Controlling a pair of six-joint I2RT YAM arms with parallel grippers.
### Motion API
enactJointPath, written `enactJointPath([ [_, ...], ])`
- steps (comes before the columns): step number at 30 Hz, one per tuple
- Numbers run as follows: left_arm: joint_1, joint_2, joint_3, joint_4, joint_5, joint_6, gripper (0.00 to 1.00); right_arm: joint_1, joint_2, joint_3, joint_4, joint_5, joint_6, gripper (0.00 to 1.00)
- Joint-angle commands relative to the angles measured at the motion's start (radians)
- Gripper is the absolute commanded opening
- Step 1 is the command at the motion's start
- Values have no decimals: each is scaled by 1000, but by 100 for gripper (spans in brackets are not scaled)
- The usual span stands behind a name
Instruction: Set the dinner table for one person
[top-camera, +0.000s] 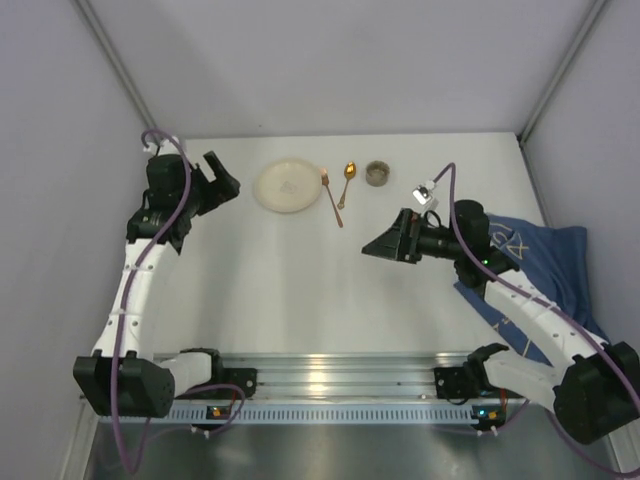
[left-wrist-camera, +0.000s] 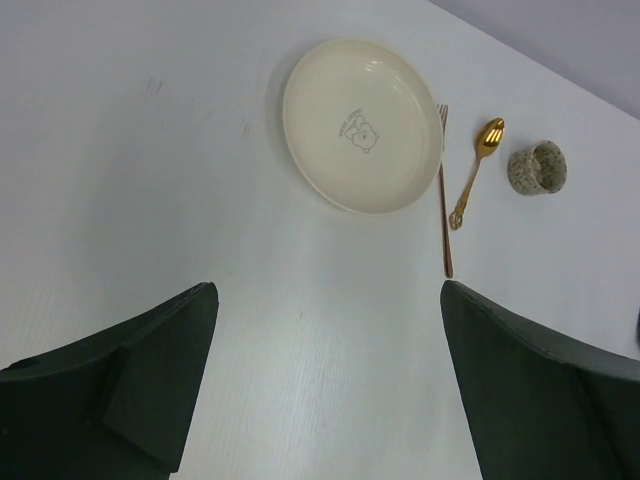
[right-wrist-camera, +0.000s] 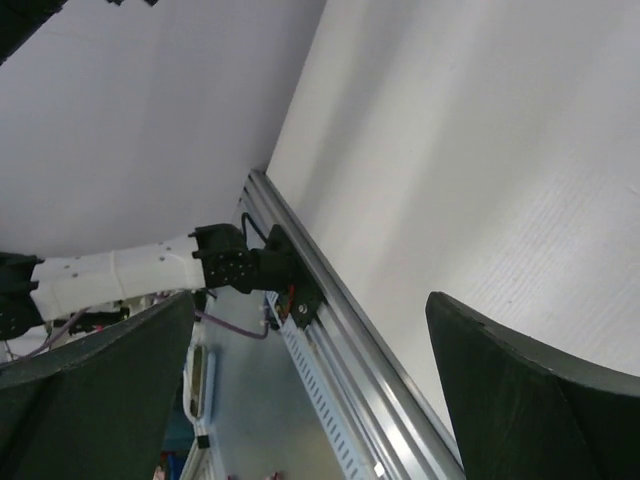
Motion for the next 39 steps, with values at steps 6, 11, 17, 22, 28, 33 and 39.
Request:
enactJointPath([
  [6,19,-33,-124,47,30,-111,98,-18,-35,185,-479,418,-185,100],
  [11,16,-77,-167,67,1,-100,98,-208,2,147,-504,302,-194,100],
  [17,6,-22,-142,13,36,-60,98,-379,49,266,-629,465,-341,100],
  [22,8,32,-135,-28,116,-123,94,-472,233,414,-780,650,-351,100],
  [28,-7,50,-190,15,259,-158,86,-509,446,448,-849,803,-326,100],
  [33,-35,38,-186,-28,230,-96,86,-515,540,460,-916,947,-284,100],
  [39,-52,33,-155,-74,234,-114,84,-528,658,443,-909,938,-280,97],
])
